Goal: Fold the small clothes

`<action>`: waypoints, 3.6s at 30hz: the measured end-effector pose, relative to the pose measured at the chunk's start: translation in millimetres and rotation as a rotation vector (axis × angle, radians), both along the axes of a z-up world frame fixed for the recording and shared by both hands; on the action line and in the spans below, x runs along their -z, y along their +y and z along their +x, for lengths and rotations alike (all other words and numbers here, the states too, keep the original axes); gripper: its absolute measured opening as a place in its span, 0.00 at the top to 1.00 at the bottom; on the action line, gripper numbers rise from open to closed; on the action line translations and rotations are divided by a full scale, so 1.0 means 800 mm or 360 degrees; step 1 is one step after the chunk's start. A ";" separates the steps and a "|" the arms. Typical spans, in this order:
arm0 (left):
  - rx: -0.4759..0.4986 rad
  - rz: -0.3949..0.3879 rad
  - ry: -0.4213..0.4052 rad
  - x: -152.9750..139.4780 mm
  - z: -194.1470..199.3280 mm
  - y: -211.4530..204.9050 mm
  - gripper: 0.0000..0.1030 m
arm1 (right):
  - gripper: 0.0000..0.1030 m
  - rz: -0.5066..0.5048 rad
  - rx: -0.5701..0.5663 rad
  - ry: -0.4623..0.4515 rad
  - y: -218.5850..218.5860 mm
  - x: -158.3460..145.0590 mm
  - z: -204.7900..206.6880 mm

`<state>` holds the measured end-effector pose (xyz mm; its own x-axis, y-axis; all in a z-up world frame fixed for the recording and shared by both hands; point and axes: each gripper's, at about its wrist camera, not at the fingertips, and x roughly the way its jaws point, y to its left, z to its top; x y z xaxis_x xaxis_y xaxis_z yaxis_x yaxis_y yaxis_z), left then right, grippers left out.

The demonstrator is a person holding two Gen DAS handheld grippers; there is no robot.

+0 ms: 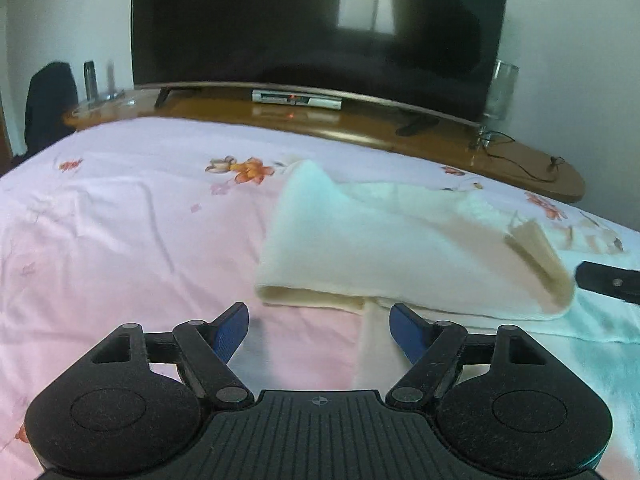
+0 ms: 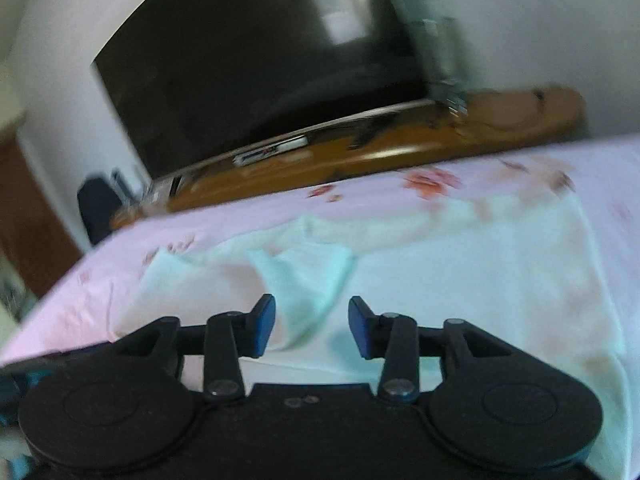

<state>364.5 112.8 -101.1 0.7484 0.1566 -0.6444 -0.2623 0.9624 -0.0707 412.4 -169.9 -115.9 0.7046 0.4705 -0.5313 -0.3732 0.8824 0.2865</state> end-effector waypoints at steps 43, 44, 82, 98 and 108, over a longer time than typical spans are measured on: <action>-0.0020 -0.0040 0.0029 0.016 0.053 -0.024 0.25 | 0.96 -0.0260 0.0033 -0.0283 -0.008 -0.029 0.008; -0.0042 -0.0048 0.0027 0.016 0.050 -0.020 0.25 | 0.96 -0.0265 0.0032 -0.0283 -0.008 -0.029 0.008; 0.0125 0.0010 0.0019 0.027 0.053 -0.020 0.25 | 0.96 -0.0147 0.0341 -0.0103 -0.101 -0.007 -0.006; 0.0199 0.0004 0.0017 0.027 0.049 -0.011 0.25 | 0.96 -0.0089 0.0483 0.0025 -0.137 0.020 -0.016; 0.0214 0.0004 0.0007 0.028 0.048 -0.010 0.25 | 0.96 -0.0030 0.0492 0.0065 -0.148 0.025 -0.027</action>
<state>402.9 104.9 -123.6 0.7598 0.0568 -0.6477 -0.1314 0.9890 -0.0675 390.7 -287.9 -136.0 0.7906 0.2271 -0.5686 -0.0751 0.9576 0.2781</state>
